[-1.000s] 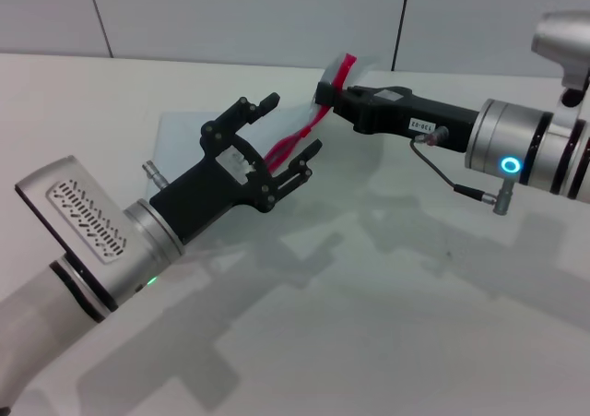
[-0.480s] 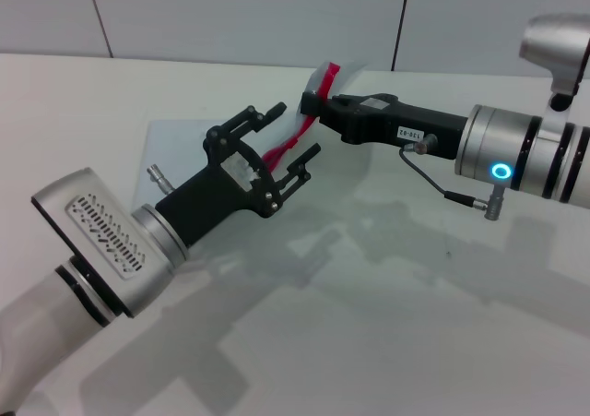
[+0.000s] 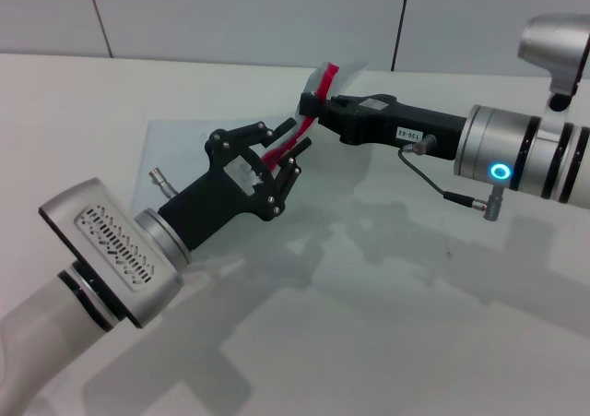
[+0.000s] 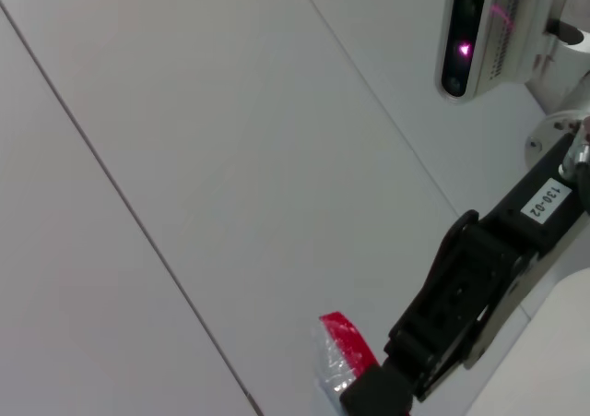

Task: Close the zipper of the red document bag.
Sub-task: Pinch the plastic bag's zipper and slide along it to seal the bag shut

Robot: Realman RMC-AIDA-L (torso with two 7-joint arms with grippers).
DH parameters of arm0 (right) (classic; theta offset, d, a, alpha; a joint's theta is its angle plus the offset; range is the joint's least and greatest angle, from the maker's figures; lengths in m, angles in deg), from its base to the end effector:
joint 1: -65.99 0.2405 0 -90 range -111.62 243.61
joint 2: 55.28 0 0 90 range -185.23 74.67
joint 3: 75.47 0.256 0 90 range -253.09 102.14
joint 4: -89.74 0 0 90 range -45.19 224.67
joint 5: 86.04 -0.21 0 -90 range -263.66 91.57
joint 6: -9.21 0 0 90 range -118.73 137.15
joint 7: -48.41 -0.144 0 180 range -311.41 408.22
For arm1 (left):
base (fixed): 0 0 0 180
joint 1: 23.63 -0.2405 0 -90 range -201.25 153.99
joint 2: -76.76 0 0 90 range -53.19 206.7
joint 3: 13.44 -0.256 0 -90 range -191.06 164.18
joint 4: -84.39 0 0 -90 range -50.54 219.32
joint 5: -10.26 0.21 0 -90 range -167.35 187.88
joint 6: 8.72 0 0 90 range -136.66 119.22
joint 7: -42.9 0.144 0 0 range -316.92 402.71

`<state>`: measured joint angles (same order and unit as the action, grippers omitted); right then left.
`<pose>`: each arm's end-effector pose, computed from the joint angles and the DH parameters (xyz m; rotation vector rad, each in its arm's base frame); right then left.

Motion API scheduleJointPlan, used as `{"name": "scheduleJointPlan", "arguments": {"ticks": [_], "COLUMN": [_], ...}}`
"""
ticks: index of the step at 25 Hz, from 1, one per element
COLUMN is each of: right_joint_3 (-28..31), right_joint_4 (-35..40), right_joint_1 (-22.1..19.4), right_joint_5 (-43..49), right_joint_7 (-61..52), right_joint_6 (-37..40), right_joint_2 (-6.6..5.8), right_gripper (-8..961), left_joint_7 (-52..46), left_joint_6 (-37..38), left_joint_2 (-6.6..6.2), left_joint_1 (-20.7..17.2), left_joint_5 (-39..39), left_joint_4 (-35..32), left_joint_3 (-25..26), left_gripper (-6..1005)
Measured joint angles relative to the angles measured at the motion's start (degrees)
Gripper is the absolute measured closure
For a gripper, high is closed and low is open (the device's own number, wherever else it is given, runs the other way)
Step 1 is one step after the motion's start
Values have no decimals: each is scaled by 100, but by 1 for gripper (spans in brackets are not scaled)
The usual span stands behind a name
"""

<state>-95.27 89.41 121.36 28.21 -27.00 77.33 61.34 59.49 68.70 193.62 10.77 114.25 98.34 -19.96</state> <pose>0.1612 0.4015 -0.0765 -2.5772 0.9388 0.9972 -0.2446 0.3191 -0.0719 -2.0461 0.2527 -0.6566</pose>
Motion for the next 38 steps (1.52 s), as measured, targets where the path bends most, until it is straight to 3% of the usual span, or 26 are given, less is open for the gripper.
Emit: {"name": "scheduleJointPlan", "arguments": {"ticks": [2, 20, 25, 33, 38], "right_joint_3": [-9, 2, 355, 1245, 1561], "right_joint_4": [-4, 24, 260, 1053, 1220], "right_joint_1": [0, -98, -445, -1360, -1625], "right_joint_5": [0, -39, -49, -54, -53], "right_joint_7": [0, 82, 74, -172, -202], "right_joint_6": [-1, 0, 37, 78, 57], "right_joint_2": [0, 0, -30, -53, -67], "right_gripper": [942, 942, 942, 942, 942], "left_joint_7": [79, 515, 517, 520, 521], "left_joint_6": [-43, -149, -149, -148, -148], "left_joint_2": [1, 4, -1, -11, -14], "left_joint_1": [-5, -67, -116, -164, -195], "left_joint_5": [-65, -206, -205, -204, -204], "left_joint_4": [33, 242, 241, 239, 231], "left_joint_3": [4, 60, 56, 55, 50], "left_gripper": [771, 913, 914, 914, 913]}}
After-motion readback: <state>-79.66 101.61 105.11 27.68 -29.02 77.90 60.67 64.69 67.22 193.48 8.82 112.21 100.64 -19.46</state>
